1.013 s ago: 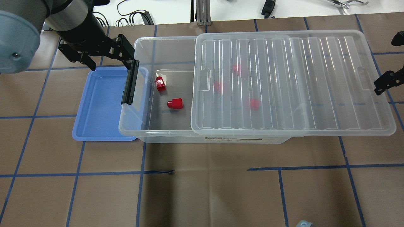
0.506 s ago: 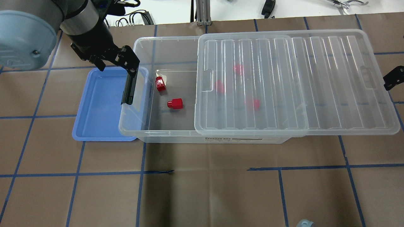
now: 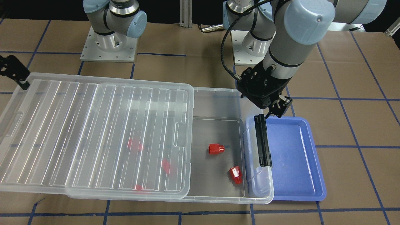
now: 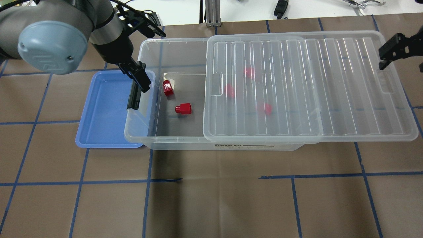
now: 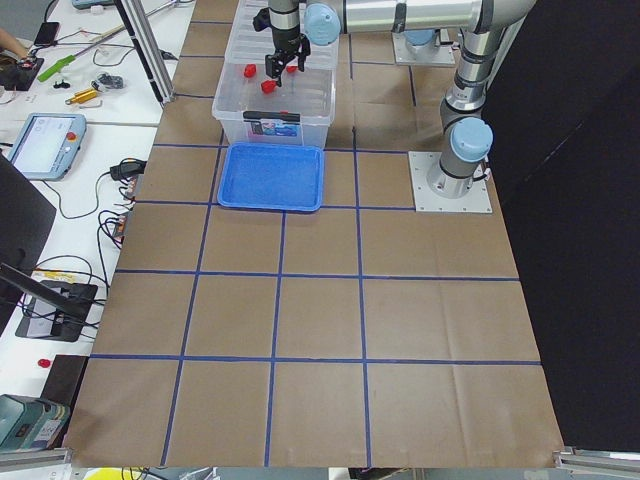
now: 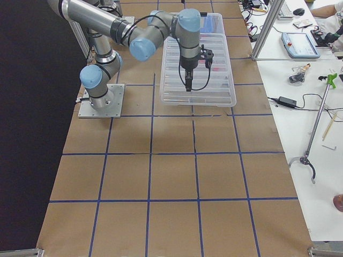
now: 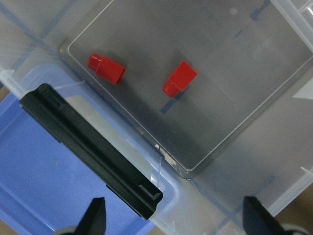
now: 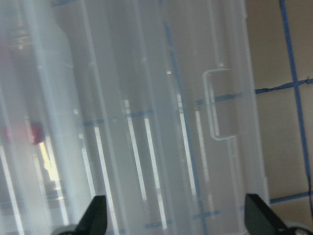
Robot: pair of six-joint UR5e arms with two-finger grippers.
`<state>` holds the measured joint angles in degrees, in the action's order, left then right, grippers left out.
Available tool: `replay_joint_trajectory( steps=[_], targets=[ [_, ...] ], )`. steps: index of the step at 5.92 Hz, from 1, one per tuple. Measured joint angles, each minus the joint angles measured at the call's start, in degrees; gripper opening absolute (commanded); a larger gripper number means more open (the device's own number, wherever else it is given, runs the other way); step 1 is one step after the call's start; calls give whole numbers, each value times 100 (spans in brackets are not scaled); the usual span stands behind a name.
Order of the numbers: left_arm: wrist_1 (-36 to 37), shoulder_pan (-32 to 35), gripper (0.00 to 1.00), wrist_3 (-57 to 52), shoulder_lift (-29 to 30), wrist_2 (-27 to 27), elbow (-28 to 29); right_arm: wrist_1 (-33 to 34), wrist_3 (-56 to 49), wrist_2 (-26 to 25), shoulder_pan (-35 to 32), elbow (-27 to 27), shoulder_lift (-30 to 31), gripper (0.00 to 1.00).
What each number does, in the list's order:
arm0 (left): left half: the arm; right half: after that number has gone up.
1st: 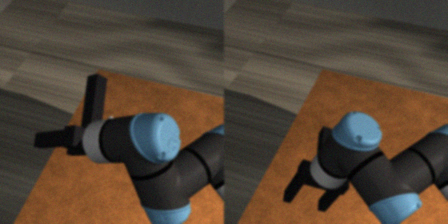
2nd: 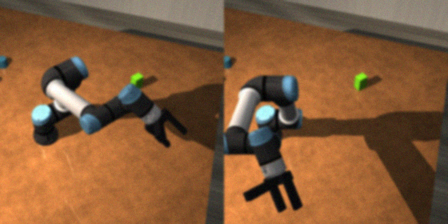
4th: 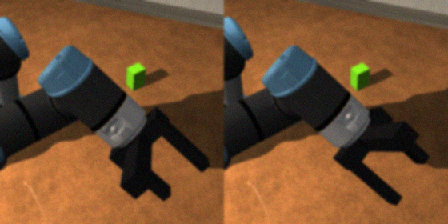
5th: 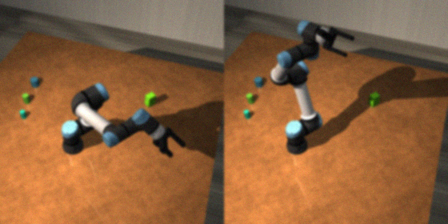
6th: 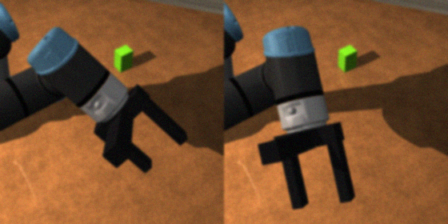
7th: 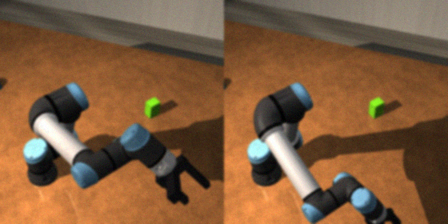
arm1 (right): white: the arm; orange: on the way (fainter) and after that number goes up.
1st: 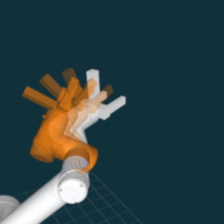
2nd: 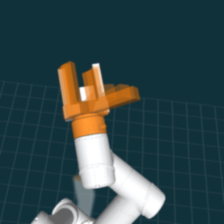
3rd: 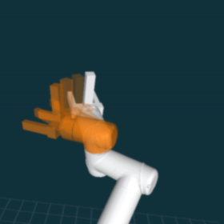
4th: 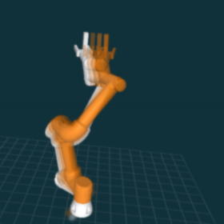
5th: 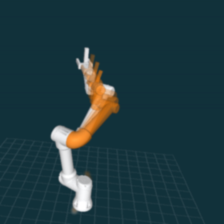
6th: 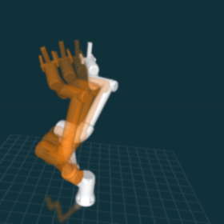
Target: Place red block in blue tray from box
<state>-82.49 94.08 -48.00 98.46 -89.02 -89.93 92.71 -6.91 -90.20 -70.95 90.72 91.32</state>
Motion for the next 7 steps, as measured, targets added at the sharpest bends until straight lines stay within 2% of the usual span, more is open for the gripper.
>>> replay_joint_trajectory(
  steps=[1, 2, 3, 5, 7],
  targets=[
    [473, 252, 97, -461, 171, -15, -166, -361, 1023, 18, -686, -337, -55, 100],
    [1285, 491, 97, -722, 462, -21, -455, -480, 1812, 20, -1299, -492, -125, 100],
    [1865, 588, 97, -929, 762, 2, -708, -511, 2197, 12, -1647, -539, -174, 100],
    [2165, 601, 97, -1153, 1347, 79, -866, -474, 2153, 9, -1815, -534, -226, 100],
    [2416, 595, 92, -1213, 1738, 128, -875, -449, 1977, 0, -1816, -558, -266, 100]
  ],
)
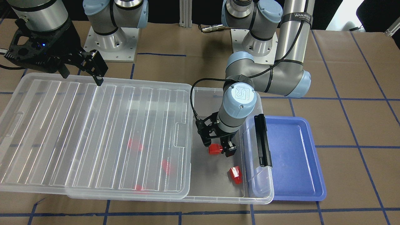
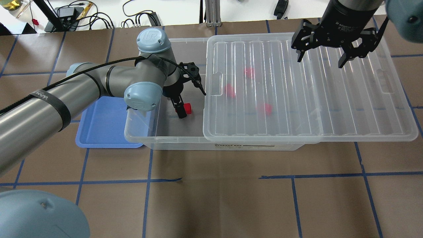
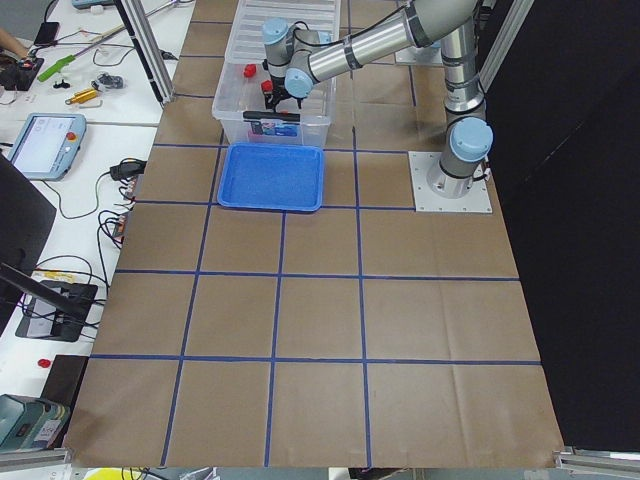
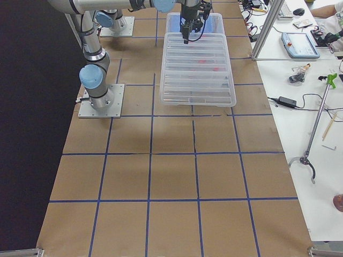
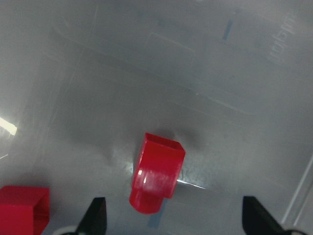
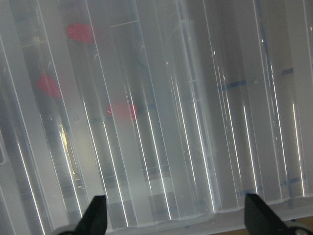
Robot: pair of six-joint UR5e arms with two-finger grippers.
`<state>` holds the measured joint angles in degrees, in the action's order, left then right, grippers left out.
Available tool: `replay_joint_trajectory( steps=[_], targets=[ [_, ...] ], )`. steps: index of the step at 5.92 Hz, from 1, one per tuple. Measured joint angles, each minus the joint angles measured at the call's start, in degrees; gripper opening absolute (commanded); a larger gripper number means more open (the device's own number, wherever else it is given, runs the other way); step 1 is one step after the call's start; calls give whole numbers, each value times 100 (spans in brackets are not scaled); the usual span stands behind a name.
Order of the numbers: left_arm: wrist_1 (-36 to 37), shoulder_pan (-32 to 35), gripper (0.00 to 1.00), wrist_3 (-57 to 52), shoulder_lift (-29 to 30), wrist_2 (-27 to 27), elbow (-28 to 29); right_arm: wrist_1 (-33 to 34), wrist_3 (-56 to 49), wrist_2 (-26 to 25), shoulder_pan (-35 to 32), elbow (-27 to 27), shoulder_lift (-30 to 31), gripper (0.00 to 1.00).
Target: Place red block in blue tray from box
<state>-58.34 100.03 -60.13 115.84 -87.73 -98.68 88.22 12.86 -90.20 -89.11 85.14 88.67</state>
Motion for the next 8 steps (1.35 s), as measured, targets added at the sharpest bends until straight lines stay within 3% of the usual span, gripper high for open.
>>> replay_joint_trajectory(
  steps=[1, 2, 3, 6, 8],
  targets=[
    [208, 1, 77, -140, 158, 7, -12, 2, -15, -5, 8, -16, 3, 100],
    [312, 2, 24, -312, 270, 7, -12, 5, -19, 5, 13, -18, 11, 100],
    [363, 6, 9, -414, 323, -10, -12, 12, -20, 10, 15, -14, 16, 100],
    [331, 6, 8, -462, 177, -46, 92, 12, -18, 21, 16, 10, 19, 100],
    [-363, -186, 8, -432, -538, -66, 350, 11, -18, 13, 27, 9, 13, 100]
  ],
)
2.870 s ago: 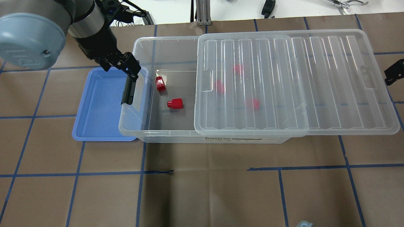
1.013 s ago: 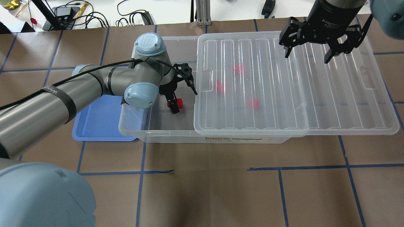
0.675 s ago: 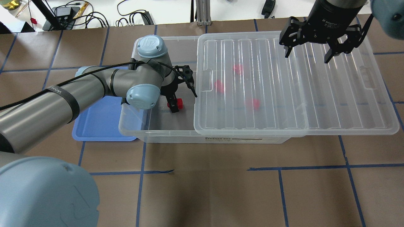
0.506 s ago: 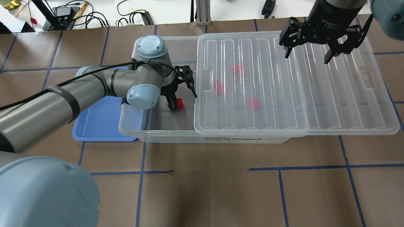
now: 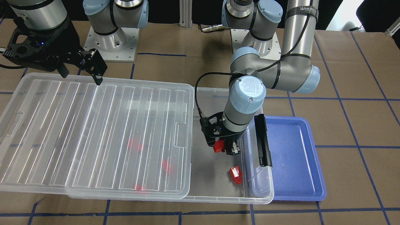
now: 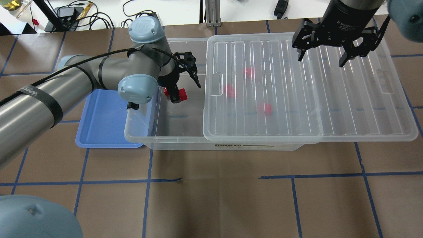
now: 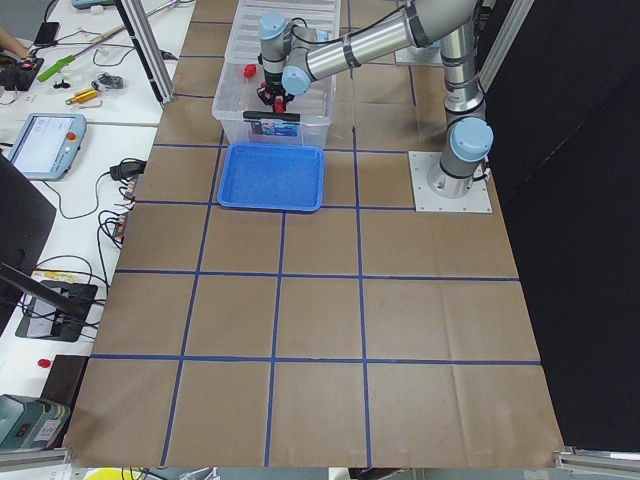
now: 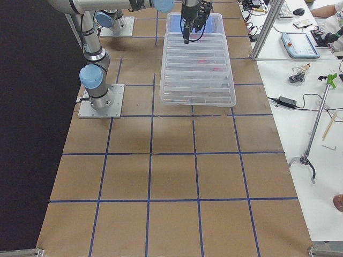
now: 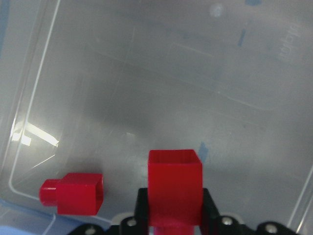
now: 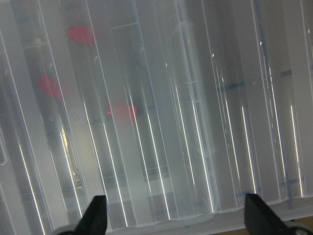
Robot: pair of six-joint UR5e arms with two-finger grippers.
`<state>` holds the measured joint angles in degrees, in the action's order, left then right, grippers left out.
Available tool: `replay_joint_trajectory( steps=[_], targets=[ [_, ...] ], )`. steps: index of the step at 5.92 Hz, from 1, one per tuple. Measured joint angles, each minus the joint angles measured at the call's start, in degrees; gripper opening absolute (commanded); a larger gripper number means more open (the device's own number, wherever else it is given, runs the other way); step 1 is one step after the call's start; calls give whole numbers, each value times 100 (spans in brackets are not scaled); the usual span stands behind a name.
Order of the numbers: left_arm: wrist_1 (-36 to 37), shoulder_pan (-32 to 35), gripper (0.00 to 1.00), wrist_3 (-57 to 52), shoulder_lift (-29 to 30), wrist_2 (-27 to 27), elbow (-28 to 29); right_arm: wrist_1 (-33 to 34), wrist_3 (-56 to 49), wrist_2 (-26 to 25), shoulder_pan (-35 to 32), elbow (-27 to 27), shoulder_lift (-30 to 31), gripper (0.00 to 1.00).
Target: Place red block in blue tray from box
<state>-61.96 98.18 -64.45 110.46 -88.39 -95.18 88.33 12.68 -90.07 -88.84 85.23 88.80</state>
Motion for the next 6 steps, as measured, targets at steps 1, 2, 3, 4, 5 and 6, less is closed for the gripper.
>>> replay_joint_trajectory(
  steps=[1, 2, 3, 4, 5, 6],
  targets=[
    [-430, -209, 8, 26, -481, -40, 138, 17, -187, -43, 63, 5, -12, 100],
    [-946, -674, 8, 34, -937, -48, 230, 59, -800, -96, 377, 20, -20, 100],
    [-1373, -1306, 8, -88, -1229, -24, 223, 89, -1683, -114, 994, 46, -24, 100],
    [-1525, -1795, 8, -710, -1307, 12, 162, 104, -2739, -111, 1809, 116, -75, 100],
    [-1430, -2062, 8, -1872, -1159, 36, 119, 234, -3711, -106, 2644, 244, -236, 100],
    [-1181, -2160, 8, -2716, -846, 53, 103, 538, -4295, -126, 3295, 404, -504, 100]
  ],
)
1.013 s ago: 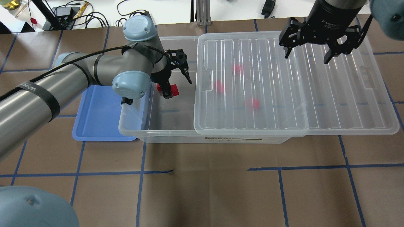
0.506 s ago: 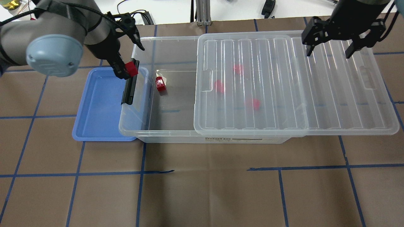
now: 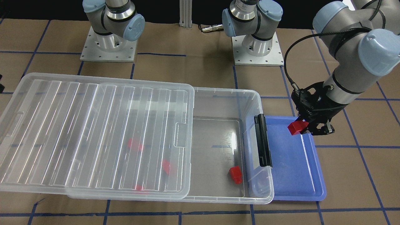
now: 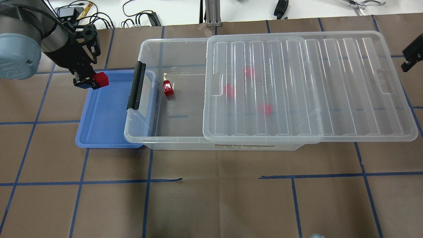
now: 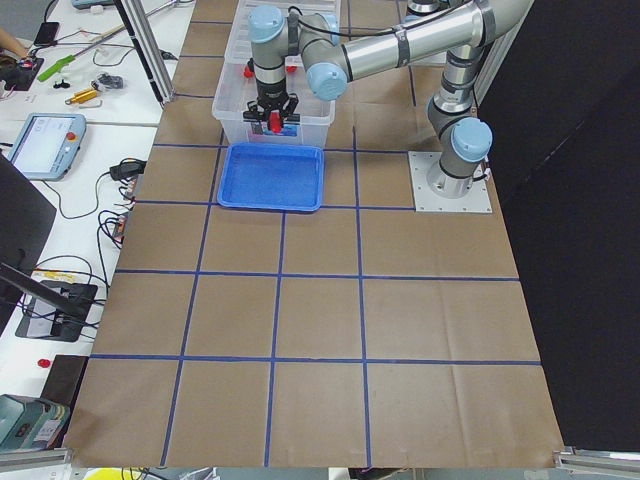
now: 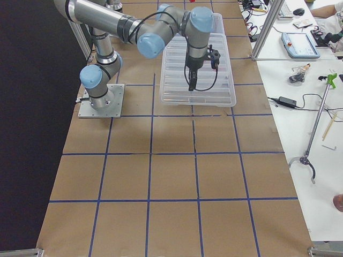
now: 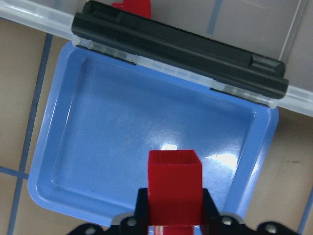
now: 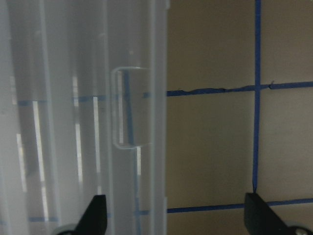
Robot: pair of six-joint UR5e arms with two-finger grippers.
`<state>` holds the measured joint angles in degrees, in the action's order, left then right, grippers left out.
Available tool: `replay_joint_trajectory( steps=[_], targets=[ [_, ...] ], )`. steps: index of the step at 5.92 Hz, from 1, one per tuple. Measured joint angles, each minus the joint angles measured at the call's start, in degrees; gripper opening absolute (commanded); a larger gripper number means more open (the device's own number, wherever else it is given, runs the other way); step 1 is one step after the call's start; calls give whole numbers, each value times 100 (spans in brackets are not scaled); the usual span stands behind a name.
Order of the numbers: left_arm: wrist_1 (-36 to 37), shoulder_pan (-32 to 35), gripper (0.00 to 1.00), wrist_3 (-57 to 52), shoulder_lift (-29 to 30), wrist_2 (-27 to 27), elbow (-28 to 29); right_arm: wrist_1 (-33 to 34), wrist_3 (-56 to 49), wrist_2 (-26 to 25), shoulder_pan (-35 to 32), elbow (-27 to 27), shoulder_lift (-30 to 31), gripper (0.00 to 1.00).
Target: Place red block in blue tray from box
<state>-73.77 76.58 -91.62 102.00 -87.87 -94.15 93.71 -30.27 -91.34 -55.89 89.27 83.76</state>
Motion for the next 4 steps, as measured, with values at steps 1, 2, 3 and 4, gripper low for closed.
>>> replay_joint_trajectory(
  steps=[1, 2, 3, 4],
  targets=[
    [240, -33, 8, -419, 336, 37, -13, 432, -270, -159, 406, 195, -278, 100],
    [559, -45, 10, -561, 656, 73, -81, 807, -325, -339, 588, 454, -442, 100],
    [1068, -46, 12, -587, 968, 94, -248, 960, -258, -369, 625, 768, -469, 100],
    [1452, -54, 15, -584, 1165, 103, -410, 988, -46, -329, 605, 981, -441, 100]
  ],
)
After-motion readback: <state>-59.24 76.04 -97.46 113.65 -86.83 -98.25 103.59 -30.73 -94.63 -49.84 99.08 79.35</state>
